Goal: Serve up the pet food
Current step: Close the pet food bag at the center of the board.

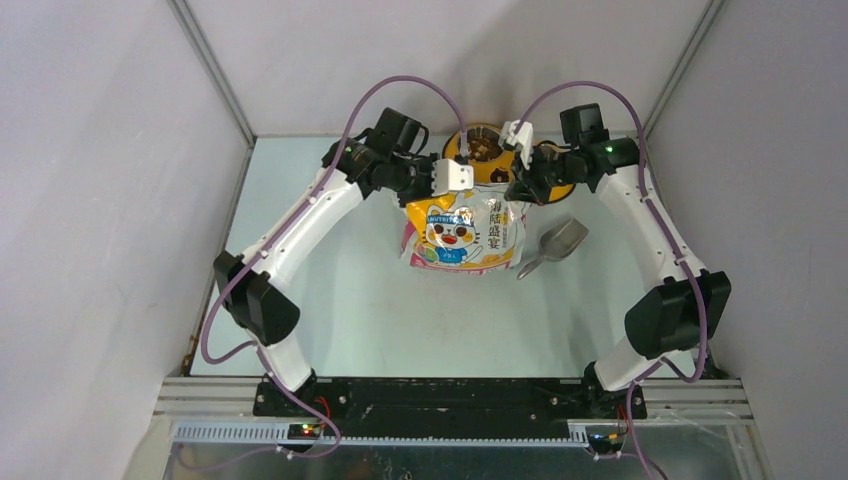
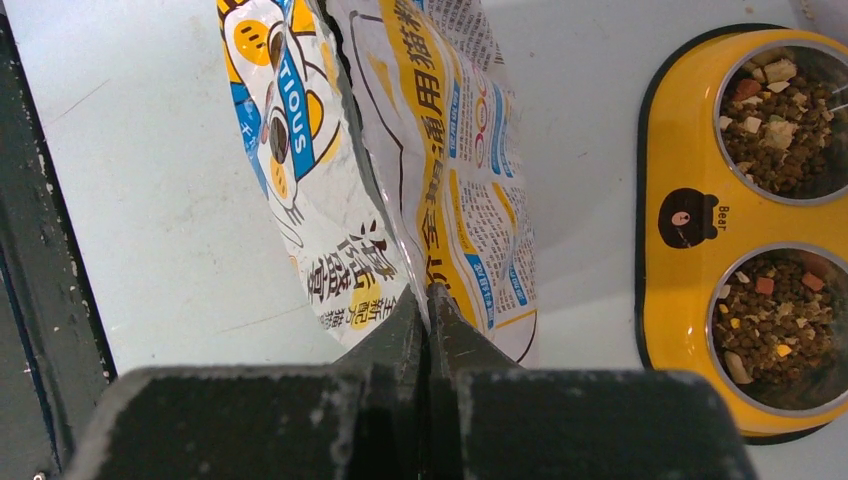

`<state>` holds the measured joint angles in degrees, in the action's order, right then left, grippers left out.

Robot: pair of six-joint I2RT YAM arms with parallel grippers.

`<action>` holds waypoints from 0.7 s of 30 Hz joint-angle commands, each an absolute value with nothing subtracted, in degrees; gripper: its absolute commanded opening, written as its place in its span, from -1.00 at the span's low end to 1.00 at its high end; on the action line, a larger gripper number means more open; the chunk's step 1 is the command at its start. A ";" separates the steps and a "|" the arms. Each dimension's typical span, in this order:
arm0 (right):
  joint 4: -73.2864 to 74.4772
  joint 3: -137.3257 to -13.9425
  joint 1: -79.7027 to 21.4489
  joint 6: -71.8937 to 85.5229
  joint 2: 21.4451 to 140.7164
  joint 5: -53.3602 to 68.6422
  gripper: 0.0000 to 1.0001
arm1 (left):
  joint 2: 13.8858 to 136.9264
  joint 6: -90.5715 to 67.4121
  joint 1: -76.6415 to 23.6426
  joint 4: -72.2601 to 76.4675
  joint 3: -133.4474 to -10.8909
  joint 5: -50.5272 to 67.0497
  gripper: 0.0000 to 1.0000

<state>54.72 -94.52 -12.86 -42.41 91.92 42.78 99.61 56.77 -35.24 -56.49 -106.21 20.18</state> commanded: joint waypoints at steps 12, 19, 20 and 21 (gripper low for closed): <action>47.72 -96.74 -9.74 -40.33 87.56 46.96 -1.00 | 102.58 52.10 -36.06 -54.88 -113.08 27.73 -0.22; 47.53 -97.12 -9.57 -39.59 87.60 47.57 -1.00 | 103.11 53.91 -36.96 -56.28 -111.61 28.29 -0.42; 47.54 -97.12 -9.53 -39.56 87.66 47.56 -1.00 | 103.16 53.49 -37.01 -56.00 -111.57 28.23 -0.77; 47.50 -97.10 -9.52 -39.56 87.83 47.62 -1.00 | 103.17 53.07 -37.01 -55.13 -111.54 28.00 -0.89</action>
<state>54.81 -94.41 -11.16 -40.47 91.92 44.05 103.74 53.19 -36.38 -55.83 -111.33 26.09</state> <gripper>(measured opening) 0.008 0.150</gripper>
